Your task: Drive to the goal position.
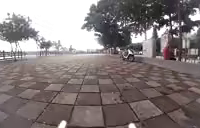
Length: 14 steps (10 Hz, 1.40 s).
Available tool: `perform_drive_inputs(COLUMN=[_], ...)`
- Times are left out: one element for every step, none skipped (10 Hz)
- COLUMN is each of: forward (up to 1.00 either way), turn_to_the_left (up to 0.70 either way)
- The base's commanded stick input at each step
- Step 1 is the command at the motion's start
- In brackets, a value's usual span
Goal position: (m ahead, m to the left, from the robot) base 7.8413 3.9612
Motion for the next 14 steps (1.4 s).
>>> perform_drive_inputs(forward=[0.70, 0.70, 0.70, 0.70, 0.70, 0.70, 0.70, 0.70, 0.70, 0.70, 0.70, 0.70, 0.70, 0.70], turn_to_the_left=[0.01, 0.01, 0.01, 0.01, 0.24, 0.28, 0.16, 0.03, 0.01, 0.01, 0.01, 0.01, 0.01, 0.01])
